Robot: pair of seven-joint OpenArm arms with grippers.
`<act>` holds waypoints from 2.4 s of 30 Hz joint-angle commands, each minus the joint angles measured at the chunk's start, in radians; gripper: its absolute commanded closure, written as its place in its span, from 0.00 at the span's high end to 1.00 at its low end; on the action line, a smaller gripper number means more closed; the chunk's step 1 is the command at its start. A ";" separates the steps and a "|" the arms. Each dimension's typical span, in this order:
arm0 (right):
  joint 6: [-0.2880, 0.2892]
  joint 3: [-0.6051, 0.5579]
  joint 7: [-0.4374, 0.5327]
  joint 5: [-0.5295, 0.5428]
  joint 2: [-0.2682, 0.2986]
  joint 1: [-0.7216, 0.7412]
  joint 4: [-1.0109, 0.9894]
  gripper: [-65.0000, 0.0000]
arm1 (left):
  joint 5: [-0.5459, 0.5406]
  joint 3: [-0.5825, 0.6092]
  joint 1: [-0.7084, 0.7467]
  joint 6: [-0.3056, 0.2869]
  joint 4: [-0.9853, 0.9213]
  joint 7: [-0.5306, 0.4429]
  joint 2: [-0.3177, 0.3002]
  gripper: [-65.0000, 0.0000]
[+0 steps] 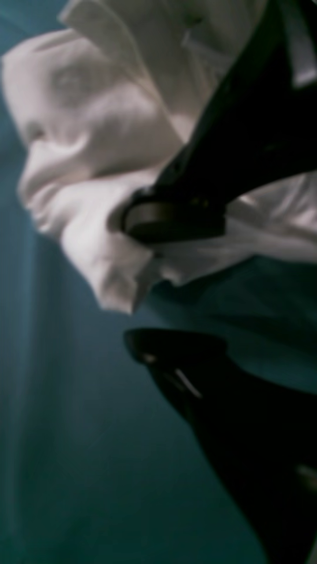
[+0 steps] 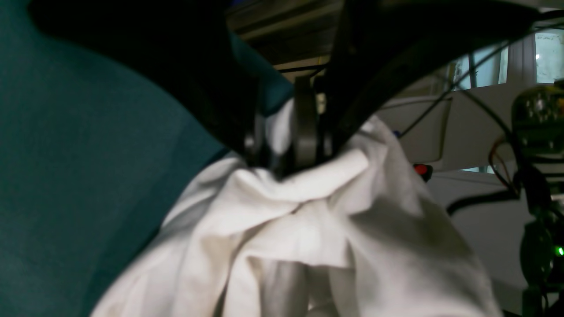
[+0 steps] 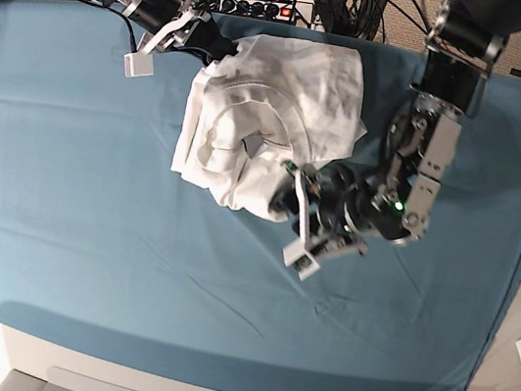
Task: Fold the T-shirt properly
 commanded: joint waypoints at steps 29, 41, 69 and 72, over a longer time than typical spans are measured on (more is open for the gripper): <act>-0.007 0.027 -0.027 0.169 -0.064 -0.016 0.462 0.00 | -0.860 -0.240 0.202 -0.298 0.061 0.295 -0.273 0.00; -0.007 -0.143 0.094 -0.060 -0.075 0.047 0.364 0.00 | -1.014 -0.238 0.317 -0.342 0.095 0.343 -0.244 0.00; -0.007 -0.142 0.204 -0.456 0.022 0.316 0.048 0.00 | -0.622 -0.153 0.452 -0.279 0.093 0.211 -0.132 0.00; -0.050 -0.139 0.223 -0.523 0.022 0.316 0.048 0.00 | -0.536 -0.153 0.452 -0.236 0.093 0.191 -0.132 0.00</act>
